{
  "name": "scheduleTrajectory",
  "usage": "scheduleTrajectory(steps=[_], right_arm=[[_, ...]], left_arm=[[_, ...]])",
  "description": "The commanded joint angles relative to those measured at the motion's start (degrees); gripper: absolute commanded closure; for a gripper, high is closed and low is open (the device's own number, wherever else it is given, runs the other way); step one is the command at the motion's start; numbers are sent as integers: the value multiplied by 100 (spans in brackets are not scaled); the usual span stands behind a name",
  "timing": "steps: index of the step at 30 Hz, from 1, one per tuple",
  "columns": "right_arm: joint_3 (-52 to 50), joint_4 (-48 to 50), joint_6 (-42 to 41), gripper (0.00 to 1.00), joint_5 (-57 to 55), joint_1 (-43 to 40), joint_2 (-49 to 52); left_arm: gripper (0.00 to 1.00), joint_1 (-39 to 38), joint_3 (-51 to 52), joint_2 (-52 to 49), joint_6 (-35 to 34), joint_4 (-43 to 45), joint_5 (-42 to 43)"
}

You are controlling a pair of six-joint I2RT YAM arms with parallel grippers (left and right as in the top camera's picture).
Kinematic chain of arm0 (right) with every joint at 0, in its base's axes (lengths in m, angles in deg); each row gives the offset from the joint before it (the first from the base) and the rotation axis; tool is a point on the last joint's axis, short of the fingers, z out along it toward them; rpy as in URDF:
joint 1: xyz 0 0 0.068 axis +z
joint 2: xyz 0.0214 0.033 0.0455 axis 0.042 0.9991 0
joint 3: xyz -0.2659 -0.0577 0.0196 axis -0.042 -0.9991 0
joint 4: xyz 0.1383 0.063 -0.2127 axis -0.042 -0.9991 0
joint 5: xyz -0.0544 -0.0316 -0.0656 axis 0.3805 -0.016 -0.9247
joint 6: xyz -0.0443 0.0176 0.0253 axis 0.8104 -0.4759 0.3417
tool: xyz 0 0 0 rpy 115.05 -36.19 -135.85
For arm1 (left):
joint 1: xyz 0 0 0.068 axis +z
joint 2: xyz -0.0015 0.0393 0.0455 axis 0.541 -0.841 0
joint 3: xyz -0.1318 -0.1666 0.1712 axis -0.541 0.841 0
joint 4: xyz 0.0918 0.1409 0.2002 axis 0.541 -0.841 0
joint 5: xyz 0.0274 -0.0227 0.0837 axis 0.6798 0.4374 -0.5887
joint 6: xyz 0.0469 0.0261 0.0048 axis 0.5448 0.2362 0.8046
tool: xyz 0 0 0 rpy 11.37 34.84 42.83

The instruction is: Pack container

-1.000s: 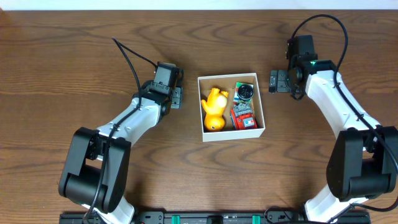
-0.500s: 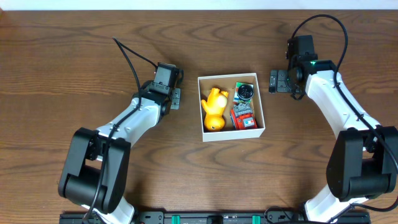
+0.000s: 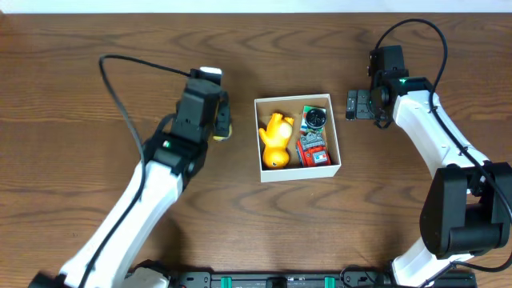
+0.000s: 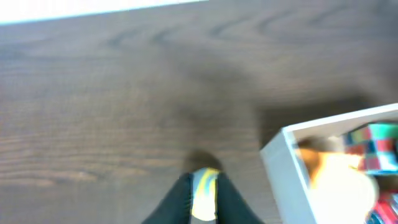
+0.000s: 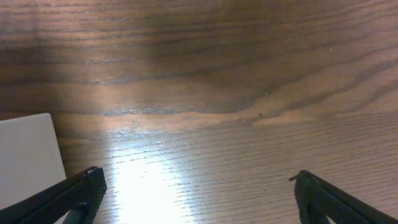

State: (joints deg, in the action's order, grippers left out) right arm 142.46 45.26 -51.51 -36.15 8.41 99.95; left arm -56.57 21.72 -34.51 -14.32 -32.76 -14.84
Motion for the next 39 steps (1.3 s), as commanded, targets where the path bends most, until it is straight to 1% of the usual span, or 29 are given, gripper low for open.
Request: scheduleTrajectory(steps=[1, 2, 3, 4, 5, 6, 13, 19, 26, 32, 34, 39], right_arm=[[-4, -4, -98, 1, -55, -35, 28], [-4, -4, -98, 1, -55, -35, 28], [-4, -4, -98, 1, -55, -35, 28], [-4, -7, -98, 1, -55, -35, 28], [-4, -4, -98, 1, -55, -35, 28], [-4, -4, -98, 1, -55, -35, 28], [-4, -7, -98, 1, -55, -35, 28], [-4, -4, -98, 1, -55, -35, 28], [-4, -4, -98, 1, -55, -35, 28], [-4, -4, -98, 1, -55, -35, 28], [-4, -4, -98, 1, -55, -35, 28], [-4, -4, -98, 1, -55, -35, 28]], left_arm=[[62, -39, -42, 201, -22, 4, -9], [56, -37, -39, 197, -22, 2, -11], [46, -37, -39, 157, -22, 0, -11], [34, -37, -39, 98, -22, -4, -11], [25, -37, -37, 24, -22, -15, -11], [21, -37, -37, -79, -22, -20, -11], [21, -37, -37, -1008, -22, 61, -11], [21, -37, -37, -1611, -48, 168, -11], [21, -37, -37, -1869, -50, 138, -9], [21, -39, -37, -1873, -240, 46, -2], [21, -37, -37, -1873, -240, -55, 151], [21, -37, -37, -1873, -245, -280, 903]])
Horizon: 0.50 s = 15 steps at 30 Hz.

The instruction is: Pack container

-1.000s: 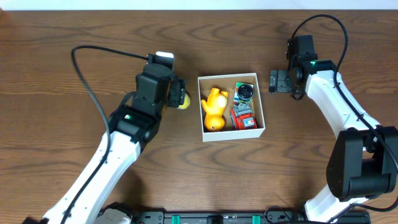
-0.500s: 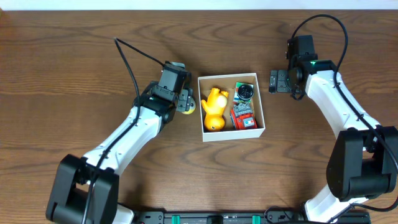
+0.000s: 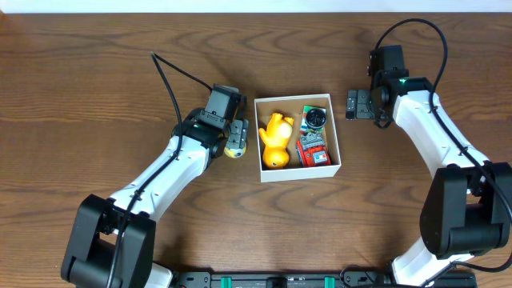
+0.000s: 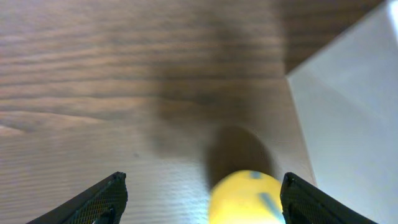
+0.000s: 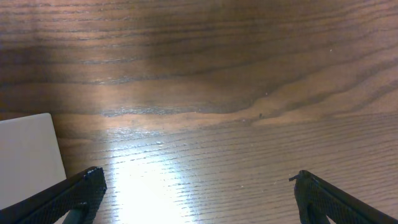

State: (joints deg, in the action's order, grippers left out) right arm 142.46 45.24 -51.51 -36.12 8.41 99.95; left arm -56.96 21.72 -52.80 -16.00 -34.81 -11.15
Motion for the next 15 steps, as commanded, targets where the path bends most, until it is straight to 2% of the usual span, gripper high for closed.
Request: scheduleTrajectory(steps=[1, 7, 15], right_arm=[[-4, -2, -98, 1, -57, -35, 28], [-4, -2, -98, 1, -57, -35, 28], [-4, -2, -98, 1, -57, -35, 28]], left_arm=[[21, 2, -37, -44, -120, -98, 640], [21, 2, -35, -44, -752, -389, 669], [21, 2, 11, -129, -765, -413, 667]])
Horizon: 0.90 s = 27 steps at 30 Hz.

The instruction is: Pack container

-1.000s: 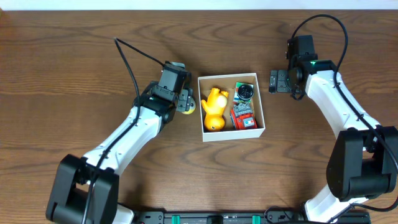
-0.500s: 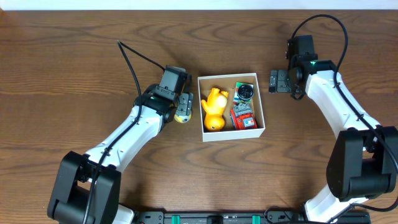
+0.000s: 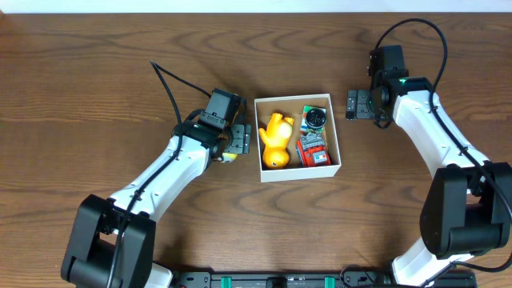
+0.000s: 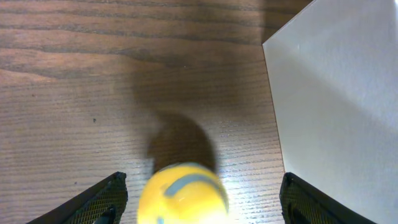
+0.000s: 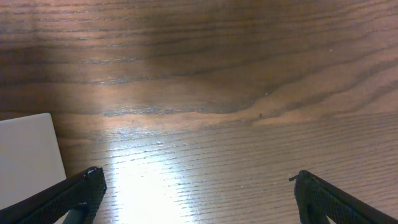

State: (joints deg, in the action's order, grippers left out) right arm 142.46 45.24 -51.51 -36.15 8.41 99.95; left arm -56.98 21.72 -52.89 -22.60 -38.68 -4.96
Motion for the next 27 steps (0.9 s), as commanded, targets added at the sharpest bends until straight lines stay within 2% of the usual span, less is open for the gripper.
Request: scheduleTrajectory(steps=[1, 10, 24, 27], right_arm=[[-4, -2, -98, 1, -55, -37, 28], [-4, -2, -98, 1, -55, -35, 28], [-4, -2, -98, 1, -55, -35, 28], [-4, -2, -98, 1, -55, -37, 28]], left_arm=[[21, 4, 17, -146, -105, -26, 31], [21, 20, 24, -553, -136, -118, -35], [21, 269, 24, -560, -271, -654, -28], [20, 269, 24, -560, -518, -796, 44]])
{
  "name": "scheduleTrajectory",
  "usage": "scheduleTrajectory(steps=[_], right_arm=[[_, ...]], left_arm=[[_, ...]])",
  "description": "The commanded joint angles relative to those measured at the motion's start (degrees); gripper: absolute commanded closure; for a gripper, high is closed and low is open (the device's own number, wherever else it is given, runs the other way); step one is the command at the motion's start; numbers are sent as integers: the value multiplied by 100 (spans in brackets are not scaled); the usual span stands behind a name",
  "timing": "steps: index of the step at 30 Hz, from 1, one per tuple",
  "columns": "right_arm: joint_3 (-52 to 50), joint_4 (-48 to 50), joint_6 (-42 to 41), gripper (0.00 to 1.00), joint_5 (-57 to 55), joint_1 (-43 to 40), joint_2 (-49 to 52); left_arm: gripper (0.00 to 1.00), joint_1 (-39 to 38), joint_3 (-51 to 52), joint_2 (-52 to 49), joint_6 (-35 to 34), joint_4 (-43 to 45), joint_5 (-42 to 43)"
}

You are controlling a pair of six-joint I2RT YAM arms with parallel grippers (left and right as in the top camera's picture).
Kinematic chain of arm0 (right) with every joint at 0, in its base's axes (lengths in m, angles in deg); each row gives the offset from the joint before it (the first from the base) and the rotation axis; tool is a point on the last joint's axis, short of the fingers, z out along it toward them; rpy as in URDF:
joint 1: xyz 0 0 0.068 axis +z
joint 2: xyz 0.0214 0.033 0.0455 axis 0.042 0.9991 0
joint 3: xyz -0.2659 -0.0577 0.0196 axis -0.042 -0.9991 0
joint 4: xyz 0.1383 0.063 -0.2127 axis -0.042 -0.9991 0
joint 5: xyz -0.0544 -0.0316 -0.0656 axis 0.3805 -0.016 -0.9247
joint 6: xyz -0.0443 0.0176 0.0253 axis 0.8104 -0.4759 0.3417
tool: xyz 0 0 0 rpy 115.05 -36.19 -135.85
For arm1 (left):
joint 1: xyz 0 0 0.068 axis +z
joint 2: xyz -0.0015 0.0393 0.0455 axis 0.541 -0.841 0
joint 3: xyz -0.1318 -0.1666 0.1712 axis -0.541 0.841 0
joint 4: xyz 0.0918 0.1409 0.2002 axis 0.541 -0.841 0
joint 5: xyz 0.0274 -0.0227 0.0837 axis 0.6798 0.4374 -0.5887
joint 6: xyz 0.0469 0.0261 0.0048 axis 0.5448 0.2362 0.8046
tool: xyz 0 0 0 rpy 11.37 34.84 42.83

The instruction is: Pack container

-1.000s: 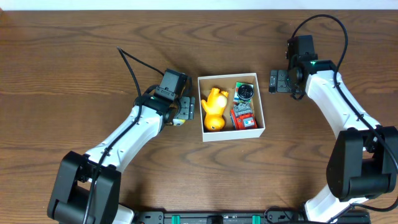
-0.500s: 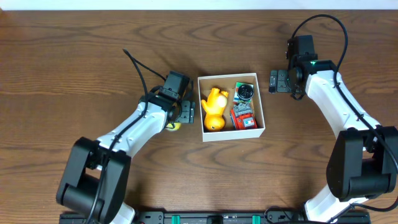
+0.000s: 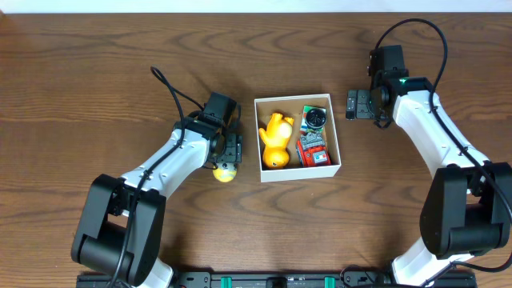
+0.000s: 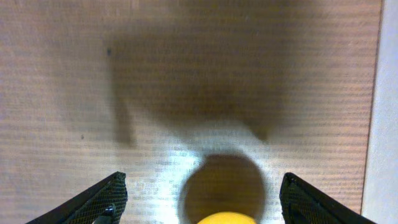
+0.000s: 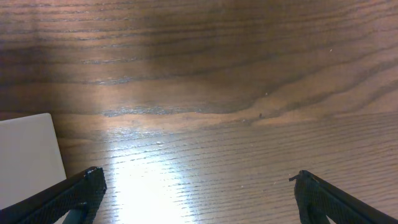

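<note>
A white box point(image 3: 337, 148) stands mid-table and holds a yellow duck point(image 3: 275, 138), a red packet point(image 3: 314, 150) and a round dark item point(image 3: 315, 118). A yellow ball point(image 3: 225, 171) lies on the wood left of the box's front corner. In the left wrist view the ball point(image 4: 227, 218) peeks in at the bottom edge, between the wide-apart fingers. My left gripper point(image 3: 229, 154) point(image 4: 202, 182) hangs open just over it. My right gripper point(image 3: 354, 104) point(image 5: 199, 180) is open over bare wood right of the box.
The box's wall point(image 4: 389, 124) shows at the right edge of the left wrist view, and its corner point(image 5: 28, 155) at the lower left of the right wrist view. Brown wooden table point(image 3: 96, 72) all around; black cables arc over both arms.
The yellow ball now lies farther toward the table's front and a little farther from the box. My left gripper has turned and shifted with it, still open. The right arm has not moved.
At first my left gripper was shut on the yellow ball left of the box. Then it was open, with the ball on the table beside the box wall. Since then the ball has shifted toward the front, outside the box. The right gripper stayed open and still.
</note>
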State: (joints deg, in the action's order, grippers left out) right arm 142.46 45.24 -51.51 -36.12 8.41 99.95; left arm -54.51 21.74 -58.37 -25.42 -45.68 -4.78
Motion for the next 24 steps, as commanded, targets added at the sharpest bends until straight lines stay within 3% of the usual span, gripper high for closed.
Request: scheduleTrajectory(steps=[1, 24], right_arm=[[-4, -2, -98, 1, -57, -37, 28], [-4, -2, -98, 1, -57, -37, 28]], left_arm=[[20, 20, 22, -11, -299, -157, 42], [19, 20, 22, -11, -514, -968, 680]])
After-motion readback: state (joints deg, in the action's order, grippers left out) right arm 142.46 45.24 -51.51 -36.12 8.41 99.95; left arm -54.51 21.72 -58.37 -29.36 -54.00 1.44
